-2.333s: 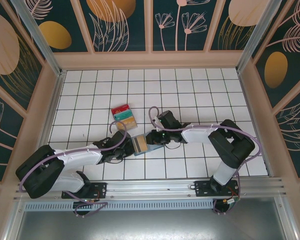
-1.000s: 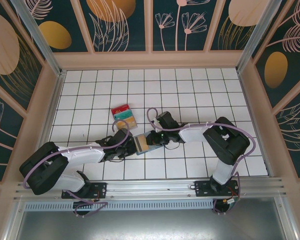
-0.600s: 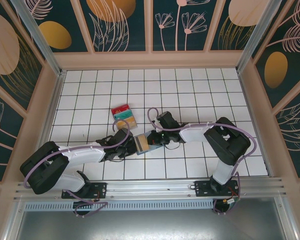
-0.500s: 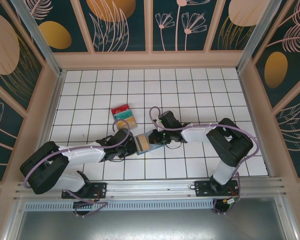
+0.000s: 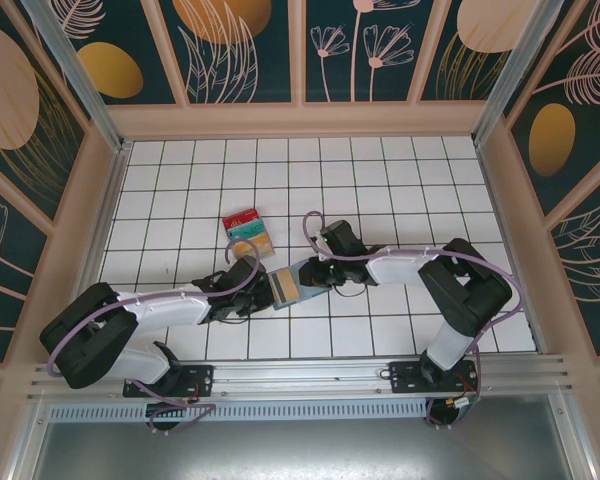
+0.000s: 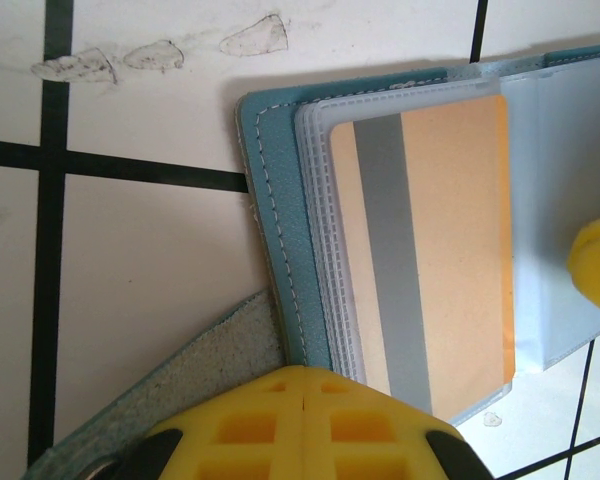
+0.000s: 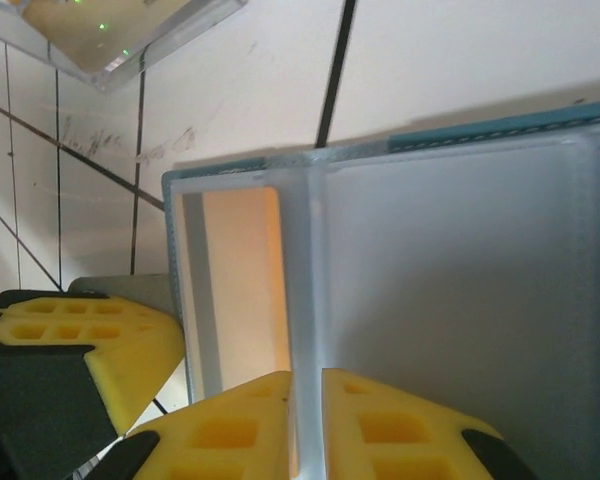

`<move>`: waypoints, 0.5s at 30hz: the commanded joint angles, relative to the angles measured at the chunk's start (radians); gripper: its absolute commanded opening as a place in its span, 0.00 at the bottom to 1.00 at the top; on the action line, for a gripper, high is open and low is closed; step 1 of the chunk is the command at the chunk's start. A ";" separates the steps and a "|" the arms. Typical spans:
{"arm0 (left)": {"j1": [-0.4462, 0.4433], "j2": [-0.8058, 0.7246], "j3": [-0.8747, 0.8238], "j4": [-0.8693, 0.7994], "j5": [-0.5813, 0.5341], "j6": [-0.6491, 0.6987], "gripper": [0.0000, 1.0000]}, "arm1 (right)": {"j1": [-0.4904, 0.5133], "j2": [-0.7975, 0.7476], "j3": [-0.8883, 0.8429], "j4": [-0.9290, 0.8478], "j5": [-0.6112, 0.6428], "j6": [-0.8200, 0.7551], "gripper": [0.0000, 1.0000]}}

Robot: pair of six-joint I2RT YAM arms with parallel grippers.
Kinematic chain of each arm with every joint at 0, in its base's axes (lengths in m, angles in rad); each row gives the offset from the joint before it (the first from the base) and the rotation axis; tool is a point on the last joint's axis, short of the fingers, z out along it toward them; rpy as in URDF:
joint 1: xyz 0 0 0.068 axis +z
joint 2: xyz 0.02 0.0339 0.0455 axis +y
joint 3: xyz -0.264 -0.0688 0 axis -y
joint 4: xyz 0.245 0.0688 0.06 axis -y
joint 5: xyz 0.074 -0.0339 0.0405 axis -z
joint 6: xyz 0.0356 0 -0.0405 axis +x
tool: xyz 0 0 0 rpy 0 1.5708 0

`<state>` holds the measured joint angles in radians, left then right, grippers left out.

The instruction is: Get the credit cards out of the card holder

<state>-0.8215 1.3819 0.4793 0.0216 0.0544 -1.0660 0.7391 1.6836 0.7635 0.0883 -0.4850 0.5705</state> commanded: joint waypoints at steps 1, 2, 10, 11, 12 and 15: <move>-0.007 0.004 0.005 -0.029 0.013 0.014 0.00 | 0.016 0.030 0.051 -0.010 -0.023 -0.033 0.17; -0.006 0.006 0.007 -0.031 0.013 0.015 0.00 | 0.017 0.038 0.056 -0.010 -0.024 -0.035 0.17; -0.006 0.021 0.020 -0.029 0.021 0.022 0.00 | 0.026 0.094 0.081 -0.017 -0.037 -0.054 0.19; -0.007 0.022 0.019 -0.029 0.023 0.023 0.00 | 0.027 0.099 0.083 -0.021 -0.031 -0.055 0.19; -0.006 0.022 0.019 -0.028 0.022 0.022 0.00 | 0.028 0.102 0.083 -0.023 -0.027 -0.055 0.19; -0.006 0.022 0.019 -0.028 0.024 0.023 0.00 | 0.029 0.110 0.079 -0.019 -0.034 -0.054 0.20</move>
<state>-0.8211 1.3869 0.4847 0.0177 0.0551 -1.0626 0.7574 1.7676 0.8234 0.0811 -0.5068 0.5381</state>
